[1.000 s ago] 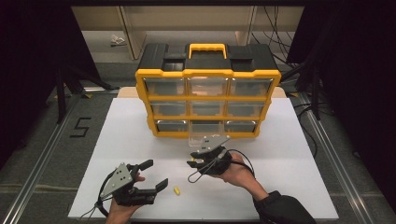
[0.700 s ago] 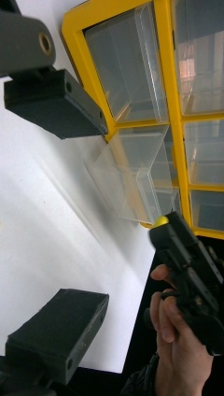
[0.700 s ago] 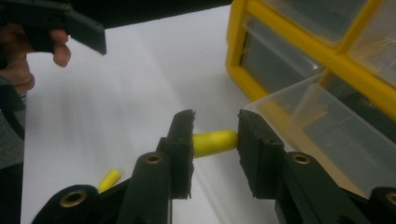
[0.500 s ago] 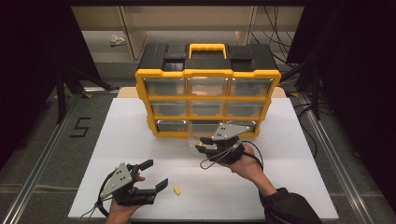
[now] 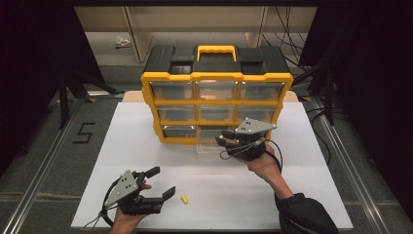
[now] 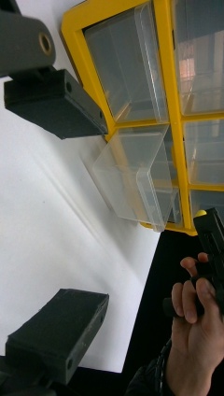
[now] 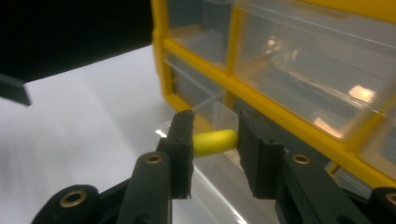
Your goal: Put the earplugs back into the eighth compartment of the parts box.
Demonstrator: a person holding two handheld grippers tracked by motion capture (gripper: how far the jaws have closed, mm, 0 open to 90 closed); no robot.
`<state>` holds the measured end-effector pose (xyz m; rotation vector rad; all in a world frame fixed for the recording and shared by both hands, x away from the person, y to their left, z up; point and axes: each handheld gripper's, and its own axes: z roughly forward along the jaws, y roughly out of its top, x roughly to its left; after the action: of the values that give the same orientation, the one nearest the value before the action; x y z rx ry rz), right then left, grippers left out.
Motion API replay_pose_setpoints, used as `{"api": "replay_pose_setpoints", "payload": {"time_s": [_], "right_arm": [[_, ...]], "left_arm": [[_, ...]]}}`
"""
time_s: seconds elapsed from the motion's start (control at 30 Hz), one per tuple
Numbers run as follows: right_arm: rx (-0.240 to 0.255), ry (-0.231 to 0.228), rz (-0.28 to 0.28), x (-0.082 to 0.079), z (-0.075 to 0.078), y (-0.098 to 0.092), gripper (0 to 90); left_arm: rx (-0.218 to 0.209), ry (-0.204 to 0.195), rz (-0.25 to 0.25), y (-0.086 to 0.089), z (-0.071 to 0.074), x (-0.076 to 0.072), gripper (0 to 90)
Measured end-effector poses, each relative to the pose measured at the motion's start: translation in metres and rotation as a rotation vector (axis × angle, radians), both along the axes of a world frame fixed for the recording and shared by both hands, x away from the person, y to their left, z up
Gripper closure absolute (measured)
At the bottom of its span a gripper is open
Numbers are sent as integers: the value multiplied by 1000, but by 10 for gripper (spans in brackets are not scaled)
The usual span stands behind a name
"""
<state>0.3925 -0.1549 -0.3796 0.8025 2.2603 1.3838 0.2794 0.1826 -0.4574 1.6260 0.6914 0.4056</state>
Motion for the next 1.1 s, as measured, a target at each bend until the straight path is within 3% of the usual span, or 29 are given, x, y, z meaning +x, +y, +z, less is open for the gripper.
{"api": "replay_pose_setpoints", "payload": {"time_s": [0.2, 0.37, 0.57, 0.63, 0.87, 1.1], "right_arm": [[6, 26, -58, 12, -7, -8, 667], [-8, 42, -67, 18, -15, -7, 645], [-5, 48, -90, 21, -18, -6, 508], [23, 41, -99, 20, -15, -7, 442], [60, 26, -79, 12, -6, -5, 365], [63, 18, -37, 0, -3, 5, 319]], "left_arm": [[-1, 2, 0, 0, 0, 0, 156], [-2, 1, 1, 0, 0, 0, 156], [-3, 2, 0, 0, 0, 0, 156], [-3, 2, -1, 0, 0, 0, 156], [-3, 0, 0, 0, 0, 0, 156], [-6, -1, 6, 1, 1, 0, 156]]}}
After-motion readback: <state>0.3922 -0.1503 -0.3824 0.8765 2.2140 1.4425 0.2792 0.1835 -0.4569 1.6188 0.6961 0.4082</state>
